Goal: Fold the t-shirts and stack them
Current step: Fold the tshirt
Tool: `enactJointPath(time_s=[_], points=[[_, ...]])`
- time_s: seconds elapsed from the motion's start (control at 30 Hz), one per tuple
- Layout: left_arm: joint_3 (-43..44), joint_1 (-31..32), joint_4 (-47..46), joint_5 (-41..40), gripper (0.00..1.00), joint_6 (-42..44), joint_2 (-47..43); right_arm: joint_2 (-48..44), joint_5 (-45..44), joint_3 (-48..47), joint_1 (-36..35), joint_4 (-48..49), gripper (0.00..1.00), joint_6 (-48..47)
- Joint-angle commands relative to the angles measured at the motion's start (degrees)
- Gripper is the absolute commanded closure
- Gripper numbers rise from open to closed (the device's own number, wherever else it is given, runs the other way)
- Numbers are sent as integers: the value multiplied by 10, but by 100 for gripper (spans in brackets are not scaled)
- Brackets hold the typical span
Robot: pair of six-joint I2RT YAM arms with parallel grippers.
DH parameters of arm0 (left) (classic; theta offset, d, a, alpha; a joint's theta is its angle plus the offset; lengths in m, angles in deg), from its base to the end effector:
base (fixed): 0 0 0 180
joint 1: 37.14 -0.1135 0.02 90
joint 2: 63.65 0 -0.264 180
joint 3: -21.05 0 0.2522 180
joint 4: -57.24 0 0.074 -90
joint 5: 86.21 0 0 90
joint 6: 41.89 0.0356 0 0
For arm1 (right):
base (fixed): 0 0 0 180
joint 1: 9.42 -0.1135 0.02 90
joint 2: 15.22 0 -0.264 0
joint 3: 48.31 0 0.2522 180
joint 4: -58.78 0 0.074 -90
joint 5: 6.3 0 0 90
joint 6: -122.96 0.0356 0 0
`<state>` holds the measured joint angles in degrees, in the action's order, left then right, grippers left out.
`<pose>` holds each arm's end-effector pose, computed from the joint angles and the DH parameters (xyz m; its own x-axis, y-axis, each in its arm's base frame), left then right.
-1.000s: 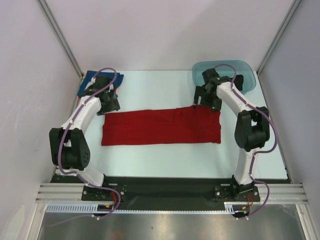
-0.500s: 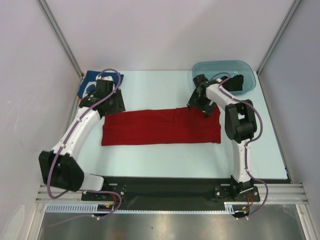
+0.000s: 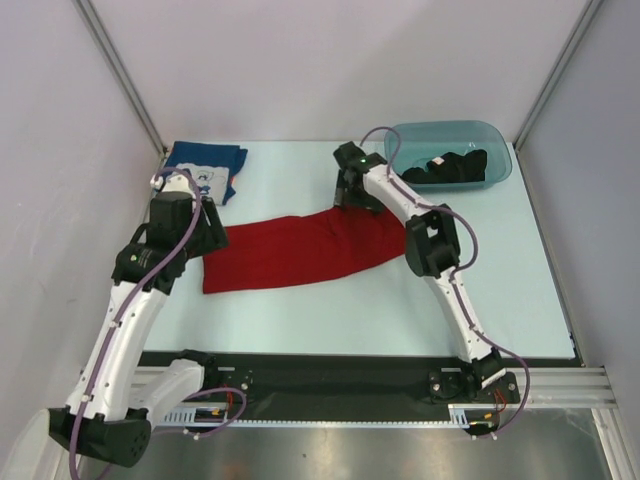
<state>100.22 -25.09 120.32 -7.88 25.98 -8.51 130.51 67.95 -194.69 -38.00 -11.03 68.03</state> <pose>0.1814 -0.0314 0.3642 -0.5899 -0.2513 -0.7674 -0.1850 0.9671 -0.1745 0.4690 0.2445 0.1638 -0.8875 0.1462 -0.4369 0.1641 0.9864 -0.0032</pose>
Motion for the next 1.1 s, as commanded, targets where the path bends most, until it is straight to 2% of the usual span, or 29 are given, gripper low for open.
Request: enactJointPath(time_s=[0.0, 0.1, 0.2, 0.33, 0.53, 0.7, 0.8, 0.83, 0.87, 0.9, 1.07], points=[[-15, 3, 14, -8, 32, -19, -19, 104, 64, -66, -49, 67, 4, -43], [-22, 3, 13, -6, 32, -21, -21, 105, 85, -69, -60, 137, 4, -104], [-20, 3, 17, -7, 32, -22, -15, 103, 71, -91, -66, 165, 0, -135], [17, 2, 31, -17, 32, -23, -13, 66, 53, -157, -64, 123, 0, -151], [88, 3, 69, -89, 32, -55, -16, -69, -4, -117, -78, 50, 0, -197], [123, 3, 110, -160, 31, -140, -29, -104, 12, -83, -147, 24, 0, -239], [136, 3, 131, -163, 32, -167, -39, -91, 63, -90, -194, 42, 13, -232], [138, 3, 134, -157, 32, -168, -42, -82, 66, -98, -208, 45, 25, -227], [138, 3, 139, -147, 33, -167, -46, -73, 86, -110, -219, 50, 28, -225], [134, 3, 137, -118, 34, -152, -55, -55, 96, -131, -242, 61, 30, -224], [115, 3, 152, -72, 35, -144, -95, -19, 89, -141, -292, 109, 28, -219]])
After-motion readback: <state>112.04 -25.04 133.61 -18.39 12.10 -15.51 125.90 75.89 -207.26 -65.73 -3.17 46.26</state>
